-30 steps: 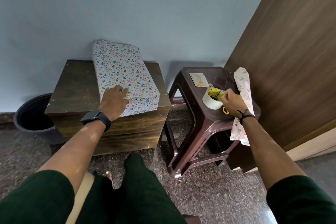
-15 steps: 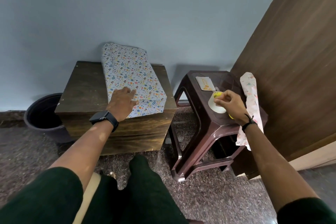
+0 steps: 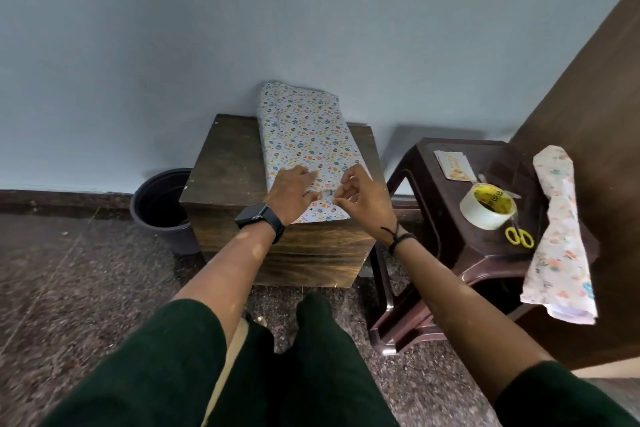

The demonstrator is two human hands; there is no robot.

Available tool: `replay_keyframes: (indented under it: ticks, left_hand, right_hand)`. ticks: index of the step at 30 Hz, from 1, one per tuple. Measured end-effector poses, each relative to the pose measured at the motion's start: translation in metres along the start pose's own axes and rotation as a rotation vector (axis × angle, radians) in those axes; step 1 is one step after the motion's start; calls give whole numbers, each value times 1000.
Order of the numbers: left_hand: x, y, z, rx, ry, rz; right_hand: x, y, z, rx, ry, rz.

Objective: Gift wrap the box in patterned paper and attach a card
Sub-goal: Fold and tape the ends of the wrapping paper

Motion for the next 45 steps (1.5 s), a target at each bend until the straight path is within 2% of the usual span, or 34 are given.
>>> replay_keyframes:
  ticks: [10, 24, 33, 40, 45]
  left_hand:
    - [5, 3, 6, -6, 13, 30]
    - [8, 3, 7, -15, -5, 71]
    - [8, 4, 10, -23, 44, 78]
    - [10, 4, 13, -29, 66, 77]
    - [11, 4, 14, -40, 43, 69]
  right_hand:
    - [5, -2, 30, -63, -74, -88]
    - [2, -3, 26, -166, -92, -66]
    - [3, -8, 33, -265, -196, -107]
    - [2, -5, 38, -212, -201, -109]
    - [10, -9, 42, -181, -288, -199]
Point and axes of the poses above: each hand's wrist, its own y-axis towards the middle knuckle, its own z-axis out of the palm, x = y × z, the point moved 9 cm from there along y, towards the middle knuckle, and after that the axes turned 9 degrees about -x, right-handed, at the moved point
